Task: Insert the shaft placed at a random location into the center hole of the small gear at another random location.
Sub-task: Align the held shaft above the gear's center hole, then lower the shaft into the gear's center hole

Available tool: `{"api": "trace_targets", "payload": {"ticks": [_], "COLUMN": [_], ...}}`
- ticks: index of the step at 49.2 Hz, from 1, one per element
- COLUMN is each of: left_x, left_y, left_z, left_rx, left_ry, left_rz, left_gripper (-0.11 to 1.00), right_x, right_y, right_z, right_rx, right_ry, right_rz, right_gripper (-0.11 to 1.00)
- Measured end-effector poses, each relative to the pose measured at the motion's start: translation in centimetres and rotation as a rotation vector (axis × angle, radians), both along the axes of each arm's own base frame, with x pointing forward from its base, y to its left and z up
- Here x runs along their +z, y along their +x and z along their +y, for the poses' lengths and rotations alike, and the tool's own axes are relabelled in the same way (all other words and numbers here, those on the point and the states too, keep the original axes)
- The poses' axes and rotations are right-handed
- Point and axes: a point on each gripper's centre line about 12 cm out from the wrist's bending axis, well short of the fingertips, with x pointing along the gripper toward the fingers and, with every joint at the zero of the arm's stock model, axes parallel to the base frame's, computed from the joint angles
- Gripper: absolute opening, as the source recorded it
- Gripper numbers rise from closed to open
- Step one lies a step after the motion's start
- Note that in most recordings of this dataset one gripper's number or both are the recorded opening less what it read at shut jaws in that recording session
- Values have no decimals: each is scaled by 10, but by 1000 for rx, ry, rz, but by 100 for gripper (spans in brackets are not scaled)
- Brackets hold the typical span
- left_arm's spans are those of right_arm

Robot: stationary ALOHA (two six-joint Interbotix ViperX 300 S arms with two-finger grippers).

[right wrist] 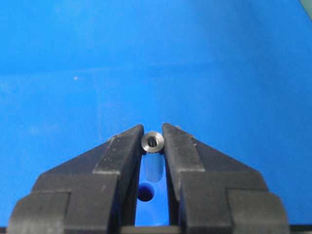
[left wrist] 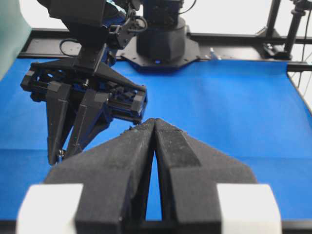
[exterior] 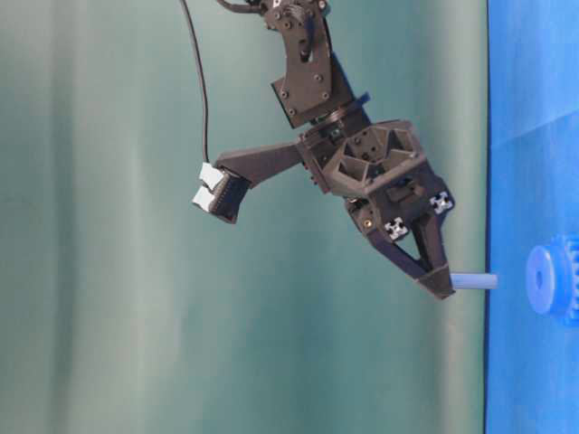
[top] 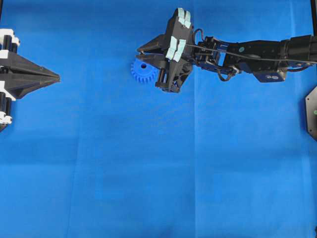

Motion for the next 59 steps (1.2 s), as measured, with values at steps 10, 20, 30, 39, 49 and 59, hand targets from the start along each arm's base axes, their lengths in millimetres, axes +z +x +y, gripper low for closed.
{"api": "trace_targets", "payload": {"ticks": [10, 20, 30, 39, 49, 59], "left_x": [0, 0, 0, 0, 0, 0], "left_y": [0, 0, 0, 0, 0, 0], "left_z": [0, 0, 0, 0, 0, 0], "left_rx": [0, 0, 0, 0, 0, 0], "left_ry": [2, 2, 2, 2, 0, 2], "left_rz": [0, 0, 2, 0, 0, 0], "left_gripper": [0, 0, 0, 0, 0, 0], "right_x": [-1, -20, -35, -42, -48, -54], "right_y": [0, 3, 5, 6, 6, 6], "right_z": [1, 1, 1, 1, 1, 1], "right_rx": [1, -7, -12, -13, -13, -13], "right_ry": [3, 24, 30, 31, 34, 36], "right_rz": [1, 34, 53, 61, 71, 85], "right_gripper": [3, 3, 3, 3, 3, 3]}}
